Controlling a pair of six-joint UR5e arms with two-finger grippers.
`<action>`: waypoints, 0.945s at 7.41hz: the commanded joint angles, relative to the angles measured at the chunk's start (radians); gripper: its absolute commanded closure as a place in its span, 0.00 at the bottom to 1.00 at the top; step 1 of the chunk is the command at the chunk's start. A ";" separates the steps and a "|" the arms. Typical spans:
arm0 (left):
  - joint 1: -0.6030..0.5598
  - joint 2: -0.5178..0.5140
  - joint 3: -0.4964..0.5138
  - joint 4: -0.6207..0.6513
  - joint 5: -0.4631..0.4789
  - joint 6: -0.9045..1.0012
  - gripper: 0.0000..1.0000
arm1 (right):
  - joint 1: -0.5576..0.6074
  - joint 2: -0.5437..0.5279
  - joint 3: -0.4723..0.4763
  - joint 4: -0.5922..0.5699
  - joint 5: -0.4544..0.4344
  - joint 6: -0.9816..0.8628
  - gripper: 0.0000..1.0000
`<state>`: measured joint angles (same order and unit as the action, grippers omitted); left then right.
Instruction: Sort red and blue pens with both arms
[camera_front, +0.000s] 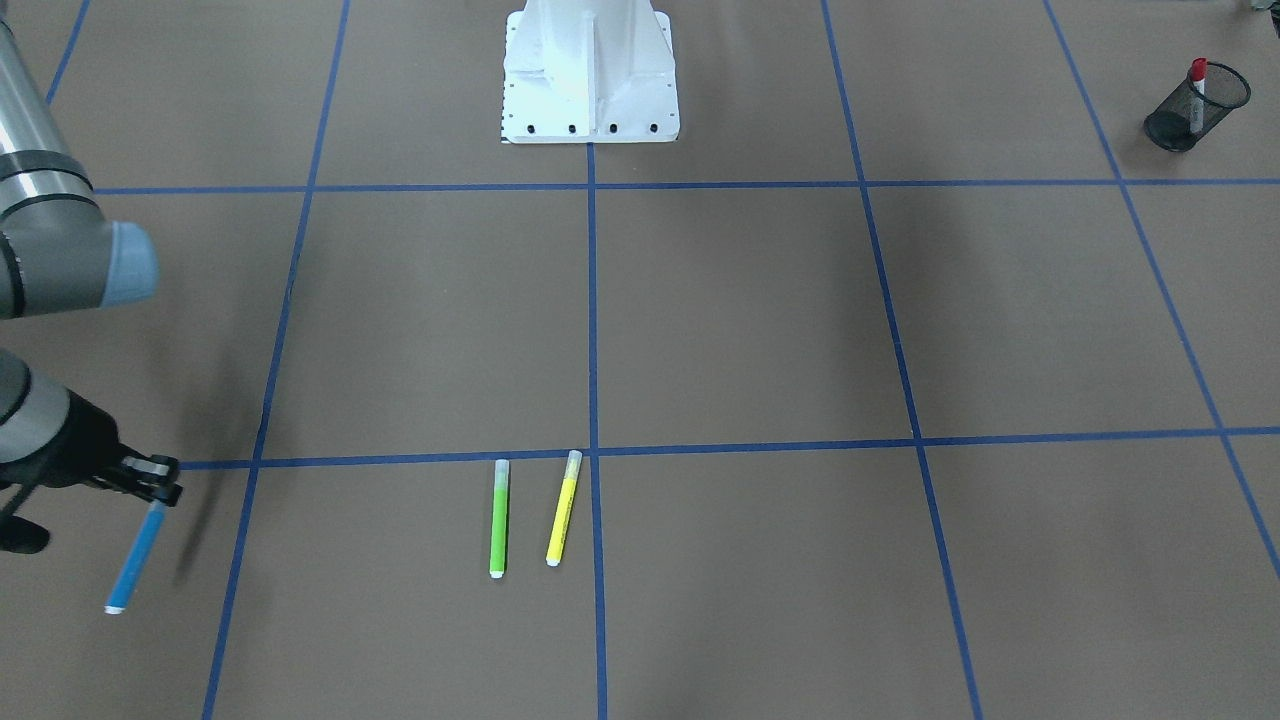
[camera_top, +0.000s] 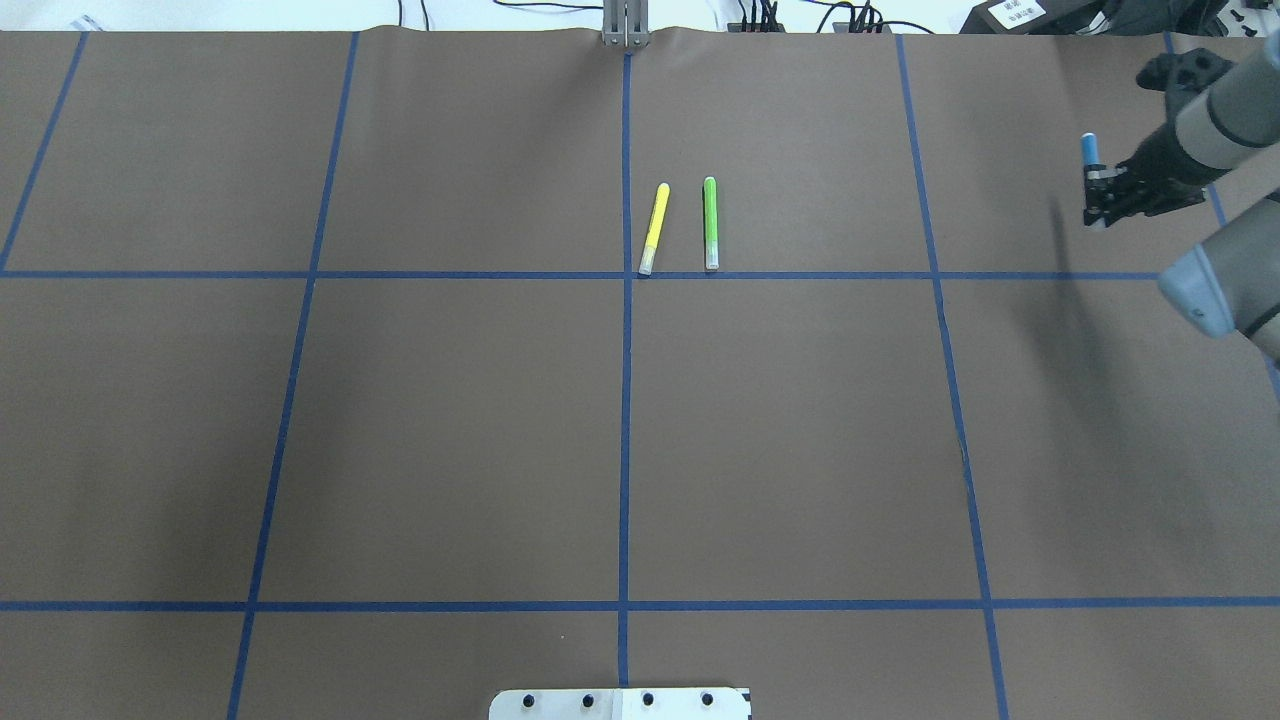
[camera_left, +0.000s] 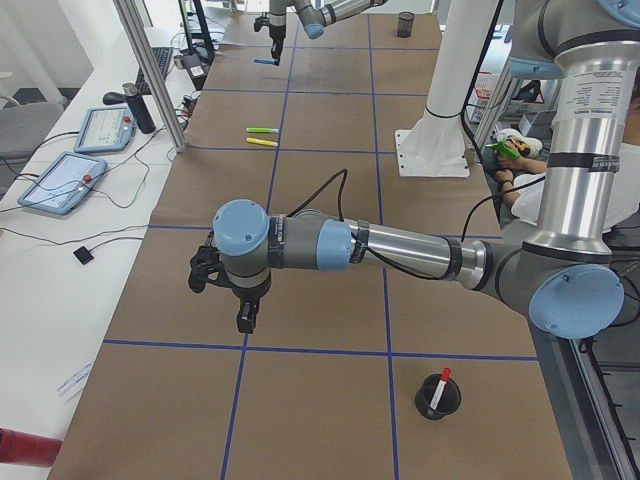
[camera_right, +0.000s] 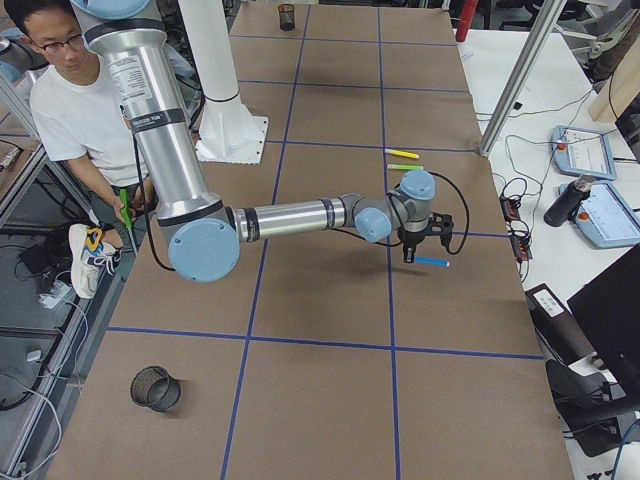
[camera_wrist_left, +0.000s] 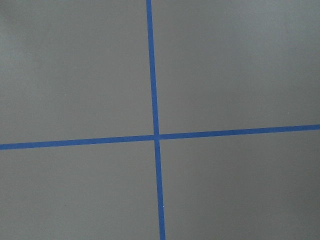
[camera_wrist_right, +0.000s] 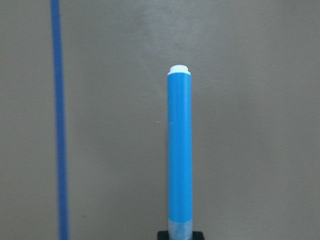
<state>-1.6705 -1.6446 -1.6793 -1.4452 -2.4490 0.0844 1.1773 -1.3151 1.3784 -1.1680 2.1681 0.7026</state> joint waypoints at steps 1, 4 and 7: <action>0.000 0.000 0.001 0.000 -0.001 0.000 0.00 | 0.114 -0.117 0.010 -0.057 0.015 -0.216 1.00; 0.000 0.002 0.012 -0.001 -0.002 0.000 0.00 | 0.189 -0.135 0.079 -0.440 0.007 -0.528 1.00; 0.000 0.002 0.018 -0.003 -0.002 0.002 0.00 | 0.205 -0.274 0.163 -0.618 0.002 -0.707 1.00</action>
<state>-1.6705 -1.6429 -1.6647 -1.4479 -2.4513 0.0853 1.3768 -1.5231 1.4923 -1.6955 2.1713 0.0659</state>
